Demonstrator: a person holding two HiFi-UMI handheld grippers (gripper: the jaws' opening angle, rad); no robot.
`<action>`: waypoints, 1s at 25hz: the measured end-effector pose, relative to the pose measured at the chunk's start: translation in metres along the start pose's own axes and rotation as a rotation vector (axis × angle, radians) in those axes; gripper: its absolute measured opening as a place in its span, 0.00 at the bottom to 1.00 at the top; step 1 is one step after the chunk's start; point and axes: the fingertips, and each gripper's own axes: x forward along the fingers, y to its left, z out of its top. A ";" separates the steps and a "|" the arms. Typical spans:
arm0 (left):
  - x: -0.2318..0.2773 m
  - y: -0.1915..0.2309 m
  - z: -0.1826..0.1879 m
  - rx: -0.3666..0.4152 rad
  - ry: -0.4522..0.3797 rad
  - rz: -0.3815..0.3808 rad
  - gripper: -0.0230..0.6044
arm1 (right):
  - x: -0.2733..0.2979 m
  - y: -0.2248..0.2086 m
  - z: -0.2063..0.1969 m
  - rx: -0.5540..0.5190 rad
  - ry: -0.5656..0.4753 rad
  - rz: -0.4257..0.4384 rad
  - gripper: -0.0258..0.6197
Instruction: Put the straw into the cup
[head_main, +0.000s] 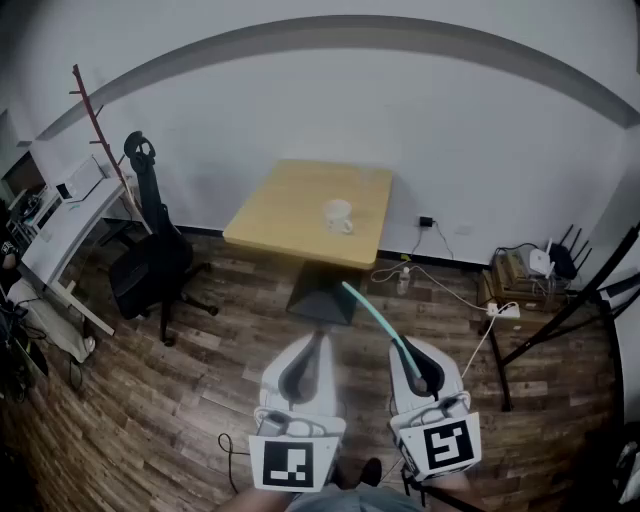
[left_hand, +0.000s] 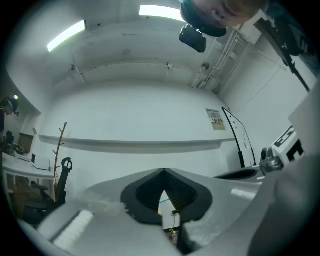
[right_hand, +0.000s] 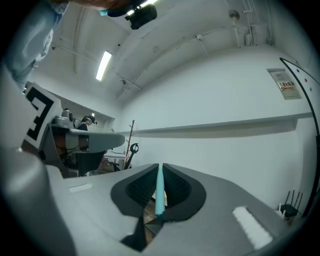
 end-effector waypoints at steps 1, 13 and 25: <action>0.001 -0.002 0.001 -0.001 -0.005 0.001 0.06 | 0.000 -0.002 0.000 0.002 -0.006 0.000 0.09; 0.019 -0.025 0.001 0.021 -0.017 0.026 0.06 | -0.004 -0.034 -0.002 0.009 -0.045 0.020 0.09; 0.039 -0.042 -0.012 0.024 -0.010 0.071 0.06 | -0.001 -0.067 -0.013 0.046 -0.044 0.049 0.09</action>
